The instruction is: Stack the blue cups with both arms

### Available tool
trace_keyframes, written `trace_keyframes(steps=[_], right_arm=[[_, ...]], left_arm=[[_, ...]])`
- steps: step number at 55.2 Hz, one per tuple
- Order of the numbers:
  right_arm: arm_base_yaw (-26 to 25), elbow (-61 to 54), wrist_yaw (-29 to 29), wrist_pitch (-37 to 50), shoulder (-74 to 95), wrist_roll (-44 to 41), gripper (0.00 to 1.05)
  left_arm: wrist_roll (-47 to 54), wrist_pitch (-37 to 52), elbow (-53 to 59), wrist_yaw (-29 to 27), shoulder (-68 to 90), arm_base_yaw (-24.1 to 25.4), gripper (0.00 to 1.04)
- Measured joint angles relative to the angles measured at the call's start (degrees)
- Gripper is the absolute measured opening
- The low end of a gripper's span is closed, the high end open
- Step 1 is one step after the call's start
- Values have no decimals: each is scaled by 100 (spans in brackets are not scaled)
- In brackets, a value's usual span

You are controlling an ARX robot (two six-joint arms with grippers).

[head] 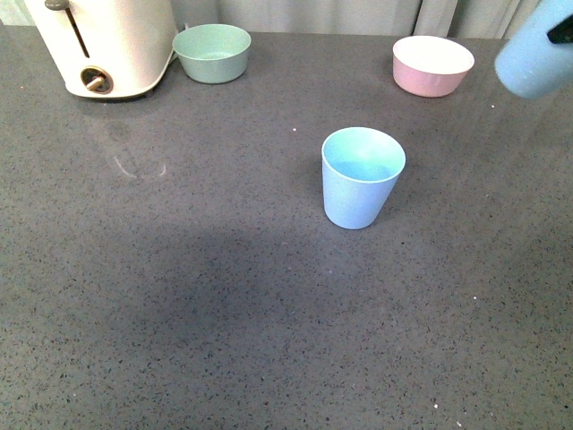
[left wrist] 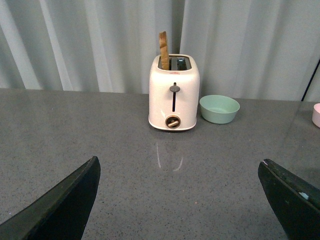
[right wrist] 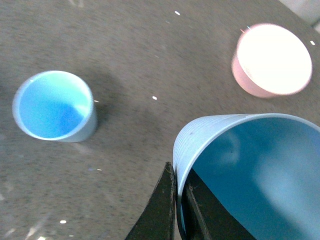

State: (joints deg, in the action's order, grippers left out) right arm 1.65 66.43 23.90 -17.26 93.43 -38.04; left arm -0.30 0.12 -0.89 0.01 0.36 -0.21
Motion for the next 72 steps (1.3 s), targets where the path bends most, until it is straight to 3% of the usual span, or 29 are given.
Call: trace_keyframes(steps=[11, 28, 72], right_arm=[[1043, -227, 46, -168, -501, 11, 2], [1989, -227, -319, -173, -210, 125, 2], [1956, -103, -575, 127, 697, 254, 2]], left_arm=[[0, 0, 0, 0, 0, 0, 96], [0, 0, 0, 0, 0, 0, 96], [0, 0, 0, 0, 0, 0, 96]])
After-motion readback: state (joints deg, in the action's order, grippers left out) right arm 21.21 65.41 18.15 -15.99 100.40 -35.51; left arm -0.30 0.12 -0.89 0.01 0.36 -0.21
